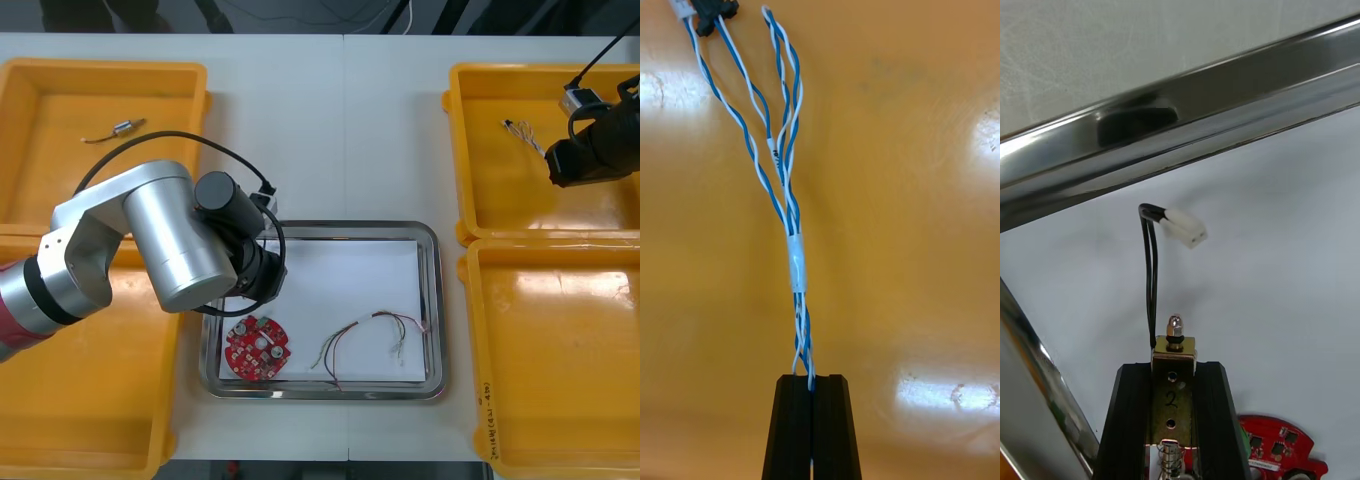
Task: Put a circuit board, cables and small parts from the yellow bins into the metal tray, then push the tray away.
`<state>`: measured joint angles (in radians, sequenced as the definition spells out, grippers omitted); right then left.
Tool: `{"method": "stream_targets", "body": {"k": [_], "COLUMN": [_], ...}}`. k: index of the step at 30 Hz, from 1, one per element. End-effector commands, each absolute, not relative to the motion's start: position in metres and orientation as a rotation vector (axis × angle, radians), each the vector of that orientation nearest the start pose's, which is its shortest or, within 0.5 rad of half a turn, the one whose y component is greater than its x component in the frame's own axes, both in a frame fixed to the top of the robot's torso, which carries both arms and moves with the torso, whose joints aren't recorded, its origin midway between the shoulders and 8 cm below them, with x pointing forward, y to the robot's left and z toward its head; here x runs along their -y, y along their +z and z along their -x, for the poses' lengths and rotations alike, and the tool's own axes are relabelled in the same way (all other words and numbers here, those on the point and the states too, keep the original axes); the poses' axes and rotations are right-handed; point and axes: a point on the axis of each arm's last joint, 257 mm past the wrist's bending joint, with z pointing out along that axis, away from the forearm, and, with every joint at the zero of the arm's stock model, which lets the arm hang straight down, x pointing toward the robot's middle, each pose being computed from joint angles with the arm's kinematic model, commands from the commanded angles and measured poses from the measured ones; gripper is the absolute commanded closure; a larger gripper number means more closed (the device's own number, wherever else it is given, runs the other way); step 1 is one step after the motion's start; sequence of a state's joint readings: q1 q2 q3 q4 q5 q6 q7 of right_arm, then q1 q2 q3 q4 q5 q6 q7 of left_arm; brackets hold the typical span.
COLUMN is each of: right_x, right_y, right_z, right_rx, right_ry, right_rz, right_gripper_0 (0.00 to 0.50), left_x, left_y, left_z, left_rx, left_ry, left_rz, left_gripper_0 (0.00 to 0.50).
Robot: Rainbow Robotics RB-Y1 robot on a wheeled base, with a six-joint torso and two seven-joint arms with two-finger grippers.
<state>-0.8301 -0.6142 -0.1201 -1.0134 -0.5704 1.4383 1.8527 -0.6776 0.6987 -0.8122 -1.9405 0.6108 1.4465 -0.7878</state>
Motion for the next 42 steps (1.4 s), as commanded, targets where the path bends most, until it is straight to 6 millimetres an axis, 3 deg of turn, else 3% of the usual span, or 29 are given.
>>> {"method": "stream_targets", "body": {"k": [1,7,9,10,11,13,15,16,17,18,19,27,35,42], "right_x": [0.400,0.401,0.401,0.400,0.400,0.400,0.400,0.400,0.400,0.400,0.400,0.400,0.389,0.383], "right_y": [-0.182,-0.186,-0.187,-0.186,-0.186,-0.186,-0.186,-0.186,-0.186,-0.186,-0.186,-0.184,-0.143,-0.128], "right_z": [-0.584,-0.580,-0.579,-0.580,-0.580,-0.580,-0.580,-0.580,-0.580,-0.580,-0.580,-0.581,-0.584,-0.593], "right_rx": [-2.601,-2.592,-2.594,-2.592,-2.591,-2.591,-2.591,-2.591,-2.591,-2.593,-2.591,-2.590,-2.582,-2.566], "right_ry": [-0.024,-0.034,-0.033,-0.033,-0.032,-0.032,-0.032,-0.032,-0.032,-0.032,-0.031,-0.028,-0.028,-0.045], "right_rz": [0.201,0.214,0.215,0.216,0.213,0.211,0.211,0.211,0.211,0.212,0.209,0.203,0.231,0.229], "right_gripper_0": [0.500,0.500,0.500,0.500,0.499,0.470,0.411,0.310,0.197,0.129,0.007,0.000,0.000,0.000], "left_x": [-0.108,-0.110,-0.110,-0.111,-0.112,-0.111,-0.113,-0.113,-0.113,-0.113,-0.114,-0.116,-0.130,-0.155], "left_y": [-0.262,-0.263,-0.263,-0.263,-0.263,-0.262,-0.261,-0.261,-0.260,-0.260,-0.260,-0.240,-0.192,-0.151], "left_z": [-0.452,-0.453,-0.452,-0.454,-0.454,-0.455,-0.456,-0.457,-0.457,-0.457,-0.457,-0.463,-0.459,-0.452], "left_rx": [-2.576,-2.578,-2.578,-2.576,-2.575,-2.571,-2.567,-2.566,-2.565,-2.565,-2.566,-2.567,-2.597,-2.636], "left_ry": [-0.055,-0.049,-0.049,-0.045,-0.042,-0.044,-0.040,-0.039,-0.038,-0.038,-0.034,-0.078,-0.102,-0.123], "left_rz": [-0.339,-0.334,-0.336,-0.332,-0.333,-0.332,-0.331,-0.329,-0.327,-0.329,-0.328,-0.287,-0.243,-0.272], "left_gripper_0": [0.500,0.498,0.452,0.363,0.224,0.092,0.021,0.000,0.000,0.000,0.000,0.000,0.000,0.000]}}
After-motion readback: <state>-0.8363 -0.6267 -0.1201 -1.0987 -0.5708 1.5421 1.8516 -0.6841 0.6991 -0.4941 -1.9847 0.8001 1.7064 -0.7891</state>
